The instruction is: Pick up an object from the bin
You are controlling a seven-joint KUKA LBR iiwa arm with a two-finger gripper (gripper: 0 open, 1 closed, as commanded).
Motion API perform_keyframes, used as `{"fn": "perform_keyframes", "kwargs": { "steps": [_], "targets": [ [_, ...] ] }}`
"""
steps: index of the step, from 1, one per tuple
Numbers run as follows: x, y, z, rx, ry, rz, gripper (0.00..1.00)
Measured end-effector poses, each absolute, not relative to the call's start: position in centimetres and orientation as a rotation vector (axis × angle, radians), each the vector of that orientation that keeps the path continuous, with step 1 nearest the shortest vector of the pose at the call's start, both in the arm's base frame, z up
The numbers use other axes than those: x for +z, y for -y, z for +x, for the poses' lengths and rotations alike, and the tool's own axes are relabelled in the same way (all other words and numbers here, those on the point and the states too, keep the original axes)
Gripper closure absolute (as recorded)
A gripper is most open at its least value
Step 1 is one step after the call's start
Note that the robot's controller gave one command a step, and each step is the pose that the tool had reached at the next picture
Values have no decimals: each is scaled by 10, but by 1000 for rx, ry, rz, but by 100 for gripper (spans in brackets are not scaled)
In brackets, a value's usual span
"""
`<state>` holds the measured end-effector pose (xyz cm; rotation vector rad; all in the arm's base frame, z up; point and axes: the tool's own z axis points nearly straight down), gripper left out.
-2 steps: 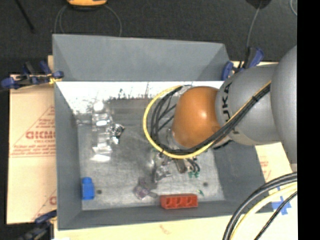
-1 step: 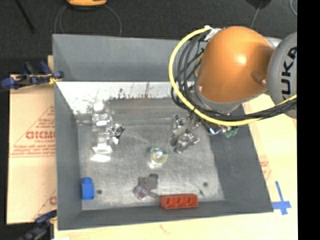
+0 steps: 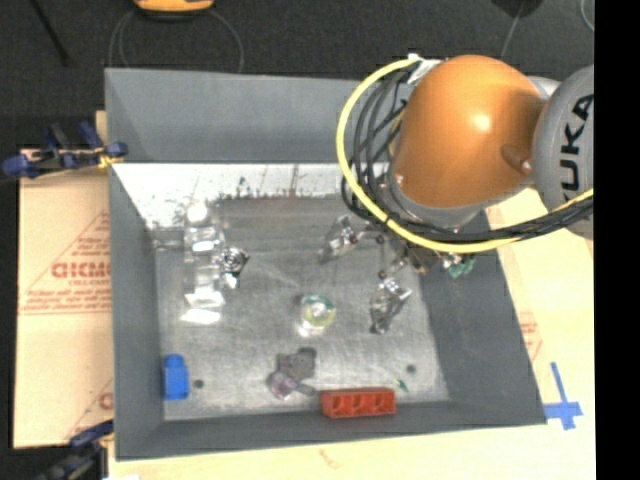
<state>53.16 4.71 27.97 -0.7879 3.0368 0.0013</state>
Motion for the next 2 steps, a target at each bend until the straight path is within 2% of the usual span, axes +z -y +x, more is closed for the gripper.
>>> {"fn": "perform_keyframes", "kwargs": {
  "steps": [1, 2],
  "targets": [
    [76, -84, 573, 3, -3042, -748, 0],
    [114, -88, 506, 3, -3034, -815, 0]
  ]
}}
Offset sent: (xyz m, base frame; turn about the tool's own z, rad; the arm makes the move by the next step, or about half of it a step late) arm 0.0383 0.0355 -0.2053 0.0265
